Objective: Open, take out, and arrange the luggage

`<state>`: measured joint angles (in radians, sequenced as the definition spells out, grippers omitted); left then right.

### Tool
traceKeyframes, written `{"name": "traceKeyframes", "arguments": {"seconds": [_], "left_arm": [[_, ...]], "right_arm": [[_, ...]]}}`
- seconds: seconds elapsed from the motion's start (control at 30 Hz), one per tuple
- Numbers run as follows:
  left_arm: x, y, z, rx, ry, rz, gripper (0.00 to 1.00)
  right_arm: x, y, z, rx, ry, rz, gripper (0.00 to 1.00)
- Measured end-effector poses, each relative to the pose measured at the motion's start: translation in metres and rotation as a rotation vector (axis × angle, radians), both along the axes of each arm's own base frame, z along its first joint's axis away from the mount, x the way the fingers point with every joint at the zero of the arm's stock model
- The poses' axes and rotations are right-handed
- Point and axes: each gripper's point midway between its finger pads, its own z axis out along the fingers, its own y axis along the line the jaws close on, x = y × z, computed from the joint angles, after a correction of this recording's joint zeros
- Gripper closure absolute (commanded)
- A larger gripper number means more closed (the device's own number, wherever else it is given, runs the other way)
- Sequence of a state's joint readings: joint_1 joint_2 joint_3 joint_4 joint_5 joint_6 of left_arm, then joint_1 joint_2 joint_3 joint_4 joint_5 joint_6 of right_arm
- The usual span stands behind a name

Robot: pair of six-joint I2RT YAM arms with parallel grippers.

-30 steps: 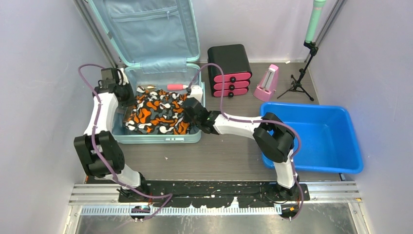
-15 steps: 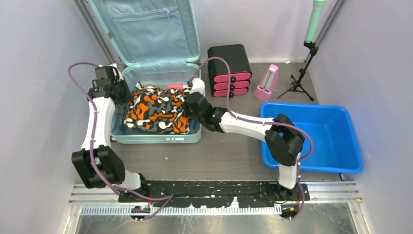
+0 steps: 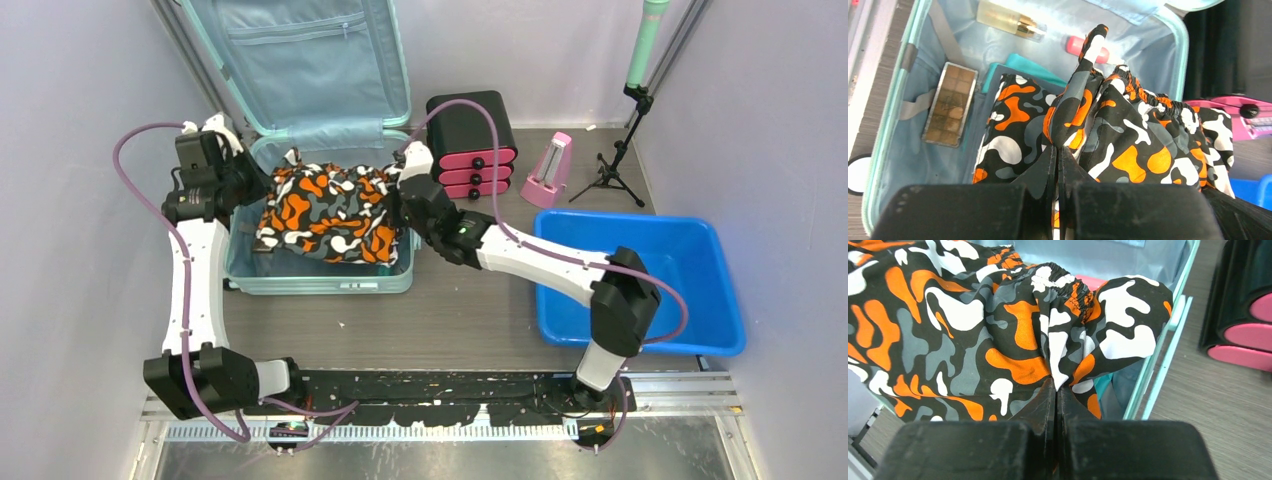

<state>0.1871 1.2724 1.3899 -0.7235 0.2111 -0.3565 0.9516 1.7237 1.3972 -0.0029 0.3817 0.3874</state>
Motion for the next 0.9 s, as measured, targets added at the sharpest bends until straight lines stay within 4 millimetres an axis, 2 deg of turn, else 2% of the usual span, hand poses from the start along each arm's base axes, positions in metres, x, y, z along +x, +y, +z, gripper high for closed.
{"name": "traceKeyframes", "arguments": {"seconds": [0.17,0.27,0.33,0.4,0.53,0.6,0.7,0.83,0.9], "left_arm": [[-0.005,-0.014,0.013,-0.035,-0.034,-0.031,1.00],[-0.006,-0.020,0.012,-0.035,-0.030,-0.046,1.00],[-0.007,-0.021,0.009,-0.030,-0.017,-0.049,1.00],[-0.009,-0.022,0.007,-0.031,-0.006,-0.048,1.00],[-0.012,-0.024,-0.002,-0.023,0.022,-0.052,1.00],[-0.015,-0.022,-0.019,-0.003,0.063,-0.046,1.00],[-0.021,-0.018,-0.054,0.010,0.156,-0.029,0.99],[-0.016,-0.016,-0.098,-0.001,0.289,-0.024,0.89],[-0.014,-0.016,-0.110,-0.003,0.326,-0.027,0.78]], "right_arm": [[-0.006,-0.019,0.037,0.018,-0.043,-0.004,1.00],[-0.006,-0.026,0.049,0.031,-0.056,-0.010,1.00],[-0.006,-0.027,0.049,0.032,-0.054,-0.007,1.00],[-0.007,-0.029,0.041,0.024,-0.041,-0.007,1.00],[-0.014,-0.035,0.006,-0.029,0.022,-0.003,1.00],[-0.018,-0.037,-0.006,-0.046,0.050,-0.001,1.00],[-0.022,-0.040,-0.021,-0.062,0.082,-0.001,1.00],[-0.023,-0.040,-0.037,-0.081,0.122,-0.002,1.00],[-0.023,-0.042,-0.046,-0.098,0.143,-0.004,1.00]]}}
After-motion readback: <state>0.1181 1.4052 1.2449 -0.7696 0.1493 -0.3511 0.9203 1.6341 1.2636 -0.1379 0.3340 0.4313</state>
